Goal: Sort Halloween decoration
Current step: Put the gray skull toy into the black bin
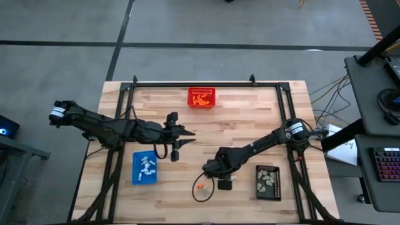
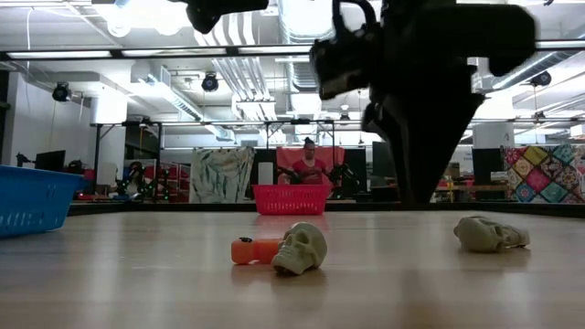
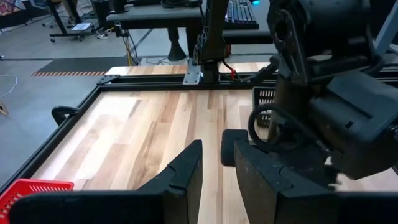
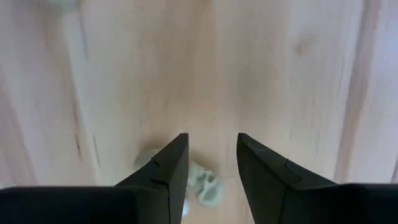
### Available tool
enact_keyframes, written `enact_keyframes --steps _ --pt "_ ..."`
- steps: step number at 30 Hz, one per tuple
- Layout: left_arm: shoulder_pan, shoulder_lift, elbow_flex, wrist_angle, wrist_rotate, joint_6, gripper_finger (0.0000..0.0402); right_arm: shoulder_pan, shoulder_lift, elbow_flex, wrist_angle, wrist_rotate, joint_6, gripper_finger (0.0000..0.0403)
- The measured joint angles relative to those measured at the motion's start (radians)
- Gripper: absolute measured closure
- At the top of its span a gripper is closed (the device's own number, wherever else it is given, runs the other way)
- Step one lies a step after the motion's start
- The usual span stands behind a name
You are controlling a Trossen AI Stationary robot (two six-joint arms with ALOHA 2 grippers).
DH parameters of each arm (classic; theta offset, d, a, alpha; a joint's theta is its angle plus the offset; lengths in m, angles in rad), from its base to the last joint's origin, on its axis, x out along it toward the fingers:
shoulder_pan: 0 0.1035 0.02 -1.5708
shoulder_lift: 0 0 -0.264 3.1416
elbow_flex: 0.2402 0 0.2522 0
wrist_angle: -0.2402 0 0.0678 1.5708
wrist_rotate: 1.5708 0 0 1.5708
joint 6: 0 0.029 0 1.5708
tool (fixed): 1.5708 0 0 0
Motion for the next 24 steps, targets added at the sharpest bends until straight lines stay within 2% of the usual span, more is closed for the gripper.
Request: enact_keyframes --steps 5,10,18,24 --pt "0.0 0.018 0.0 0.0 0.0 -0.004 0.0325 0.005 0.0 0.003 -0.021 0.0 -0.126 0.0277" --pt "0.0 0.033 -0.001 -0.001 0.0 -0.005 0.0325 -0.001 -0.002 0.0 -0.165 0.005 -0.275 0.0277" --pt "0.0 0.034 -0.001 0.002 0.0 -0.005 0.0325 0.004 -0.002 -0.004 -0.174 -0.026 -0.251 0.0277" --pt "0.0 0.034 -0.001 0.003 0.0 -0.002 0.0325 0.01 -0.002 -0.006 -0.152 -0.036 -0.306 0.0277"
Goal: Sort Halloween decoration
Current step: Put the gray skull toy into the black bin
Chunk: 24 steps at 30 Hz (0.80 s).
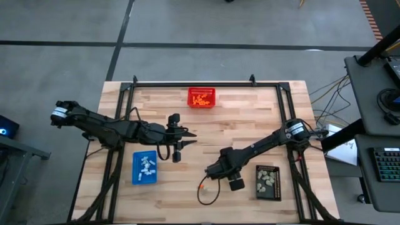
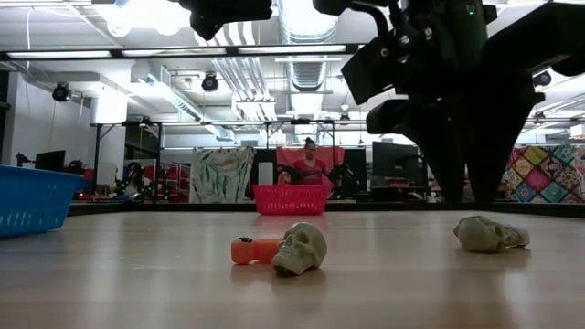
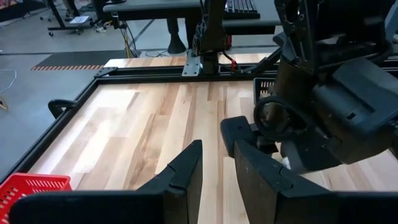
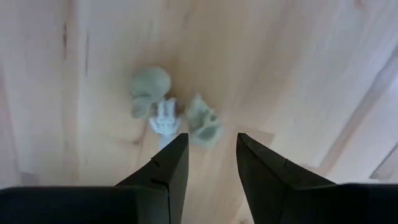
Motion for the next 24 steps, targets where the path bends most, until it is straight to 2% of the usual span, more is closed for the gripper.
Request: enact_keyframes --steps 24 --pt "0.0 0.0 0.0 0.0 0.0 0.001 0.0325 -0.006 0.057 -0.013 0.065 -0.024 -0.06 0.0283"
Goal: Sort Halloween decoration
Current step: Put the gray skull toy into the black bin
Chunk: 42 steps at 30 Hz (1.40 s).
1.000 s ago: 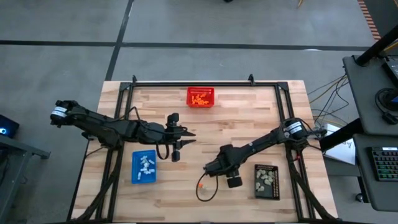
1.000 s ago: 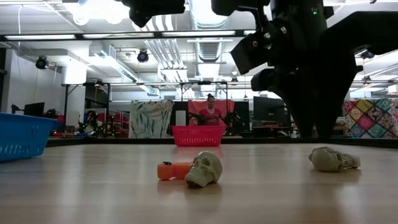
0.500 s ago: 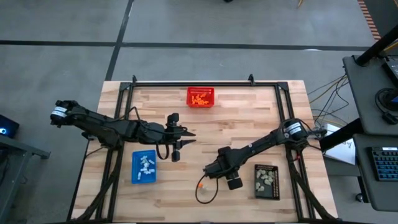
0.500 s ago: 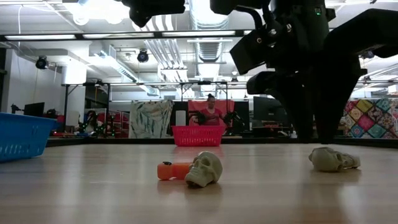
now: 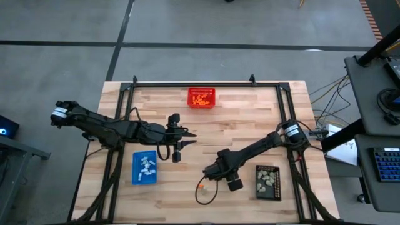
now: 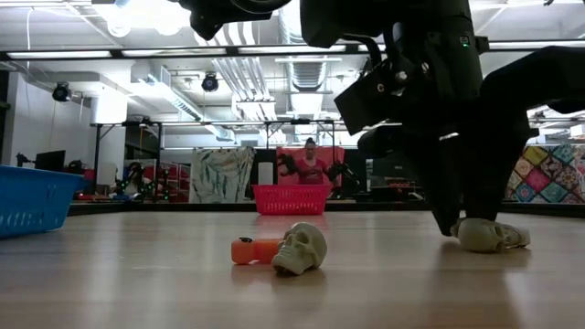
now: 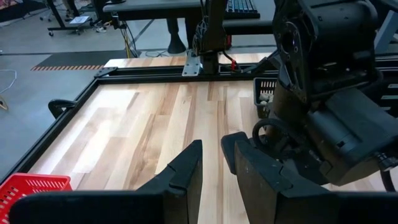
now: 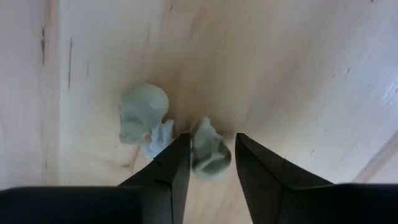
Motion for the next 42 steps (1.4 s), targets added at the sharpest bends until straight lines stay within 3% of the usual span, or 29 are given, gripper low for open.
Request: enact_keyframes --steps 12,35,42 --pt "0.0 0.0 0.0 -0.001 0.0 0.0 0.0325 -0.012 -0.002 0.001 0.014 0.0 -0.041 0.0391" --pt "0.0 0.0 0.0 -0.003 0.0 0.0 0.0325 -0.026 -0.05 0.006 0.007 0.012 -0.012 0.0394" --pt "0.0 0.0 0.0 -0.006 0.0 0.0 0.0325 -0.026 -0.118 0.006 -0.103 0.011 0.062 0.0394"
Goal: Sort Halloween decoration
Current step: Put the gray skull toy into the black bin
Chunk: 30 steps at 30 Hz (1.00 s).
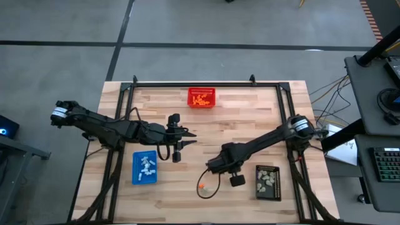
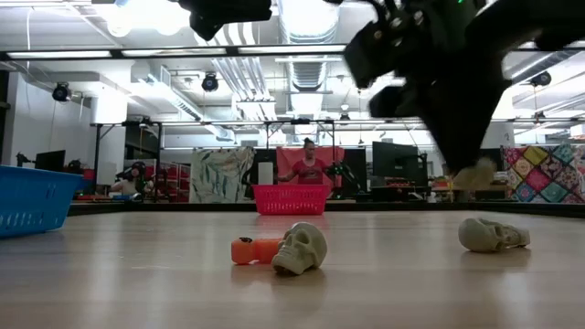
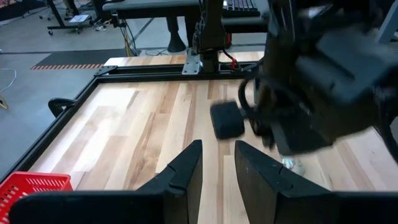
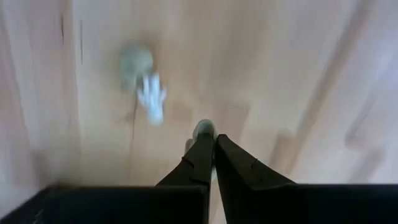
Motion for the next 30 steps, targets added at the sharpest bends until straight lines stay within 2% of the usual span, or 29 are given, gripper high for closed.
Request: enact_keyframes --steps 6,11,15,21,30 --pt "0.0 0.0 0.0 -0.002 0.0 0.0 0.0325 0.036 -0.1 -0.004 -0.2 -0.01 0.176 0.0394" --pt "0.0 0.0 0.0 0.0 0.0 0.0 0.0325 0.108 -0.233 -0.061 -0.223 -0.023 0.344 0.0394" --pt "0.0 0.0 0.0 0.001 0.0 0.0 0.0325 0.173 -0.349 -0.149 -0.176 -0.022 0.52 0.0394" --pt "-0.001 0.0 0.0 0.007 0.0 0.0 0.0325 0.284 -0.477 -0.334 0.0 -0.03 0.767 0.0394" --pt "-0.001 0.0 0.0 0.008 0.0 0.0 0.0325 0.392 -0.51 -0.552 0.213 -0.03 0.967 0.0394"
